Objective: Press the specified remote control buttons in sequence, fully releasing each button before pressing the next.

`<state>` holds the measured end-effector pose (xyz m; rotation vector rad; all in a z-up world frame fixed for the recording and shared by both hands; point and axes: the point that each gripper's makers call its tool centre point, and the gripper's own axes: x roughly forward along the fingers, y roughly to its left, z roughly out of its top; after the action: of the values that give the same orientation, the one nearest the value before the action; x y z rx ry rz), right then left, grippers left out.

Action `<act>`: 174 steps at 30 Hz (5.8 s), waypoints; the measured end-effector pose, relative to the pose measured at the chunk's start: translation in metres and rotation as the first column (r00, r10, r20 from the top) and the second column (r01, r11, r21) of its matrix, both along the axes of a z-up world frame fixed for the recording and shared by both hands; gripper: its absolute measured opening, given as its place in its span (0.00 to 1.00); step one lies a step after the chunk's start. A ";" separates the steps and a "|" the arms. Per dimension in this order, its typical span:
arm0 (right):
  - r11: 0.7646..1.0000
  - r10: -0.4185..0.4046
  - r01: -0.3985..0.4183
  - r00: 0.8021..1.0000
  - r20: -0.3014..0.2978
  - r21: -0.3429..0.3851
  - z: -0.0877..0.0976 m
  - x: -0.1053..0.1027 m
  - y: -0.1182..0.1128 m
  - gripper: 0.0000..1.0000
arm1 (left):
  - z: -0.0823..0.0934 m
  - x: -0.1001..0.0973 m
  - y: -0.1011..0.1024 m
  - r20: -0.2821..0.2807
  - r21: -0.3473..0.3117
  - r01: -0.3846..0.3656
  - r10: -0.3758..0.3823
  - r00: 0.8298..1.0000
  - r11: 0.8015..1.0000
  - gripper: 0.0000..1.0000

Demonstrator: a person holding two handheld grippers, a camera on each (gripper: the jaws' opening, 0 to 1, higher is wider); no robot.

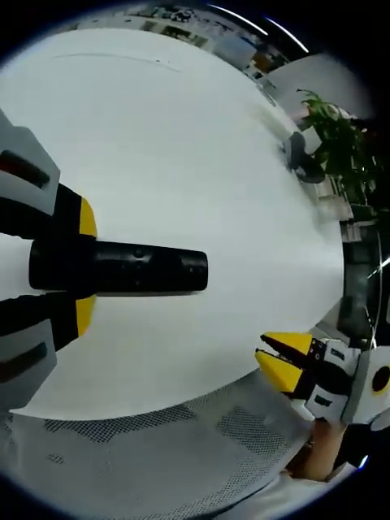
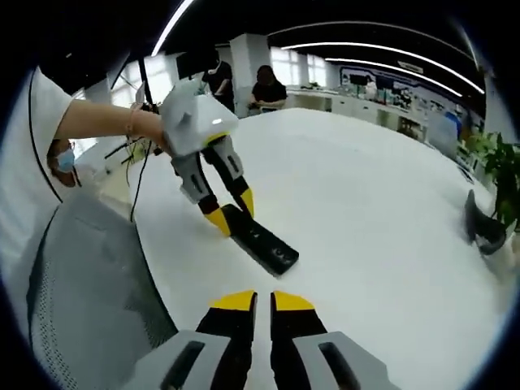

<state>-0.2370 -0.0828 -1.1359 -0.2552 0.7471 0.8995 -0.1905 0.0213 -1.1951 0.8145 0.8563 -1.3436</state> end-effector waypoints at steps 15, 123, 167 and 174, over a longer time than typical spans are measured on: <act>0.968 0.222 -0.226 0.974 -0.052 -0.111 -0.020 -0.012 0.020 0.00 | 0.000 -0.058 0.002 0.003 -0.014 0.009 -0.009 1.000 1.000 0.22; 0.725 0.580 -0.606 0.794 -0.183 -0.328 -0.051 -0.026 0.063 0.07 | 0.002 -0.072 0.000 0.004 -0.160 0.022 -0.022 1.000 0.987 0.22; 0.684 0.679 -0.638 0.734 -0.012 -0.353 -0.048 -0.029 0.074 0.04 | 0.002 -0.072 0.000 0.004 -0.185 0.005 -0.004 1.000 0.983 0.22; 0.753 0.586 -0.589 0.803 -0.109 -0.292 -0.049 -0.026 0.074 0.03 | 0.002 -0.071 -0.001 0.004 -0.186 0.003 -0.002 1.000 0.983 0.22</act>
<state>-0.2625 -0.0089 -1.1850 -0.8073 0.8344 1.3815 -0.2620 0.0206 -1.1932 0.6724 0.7151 -1.4008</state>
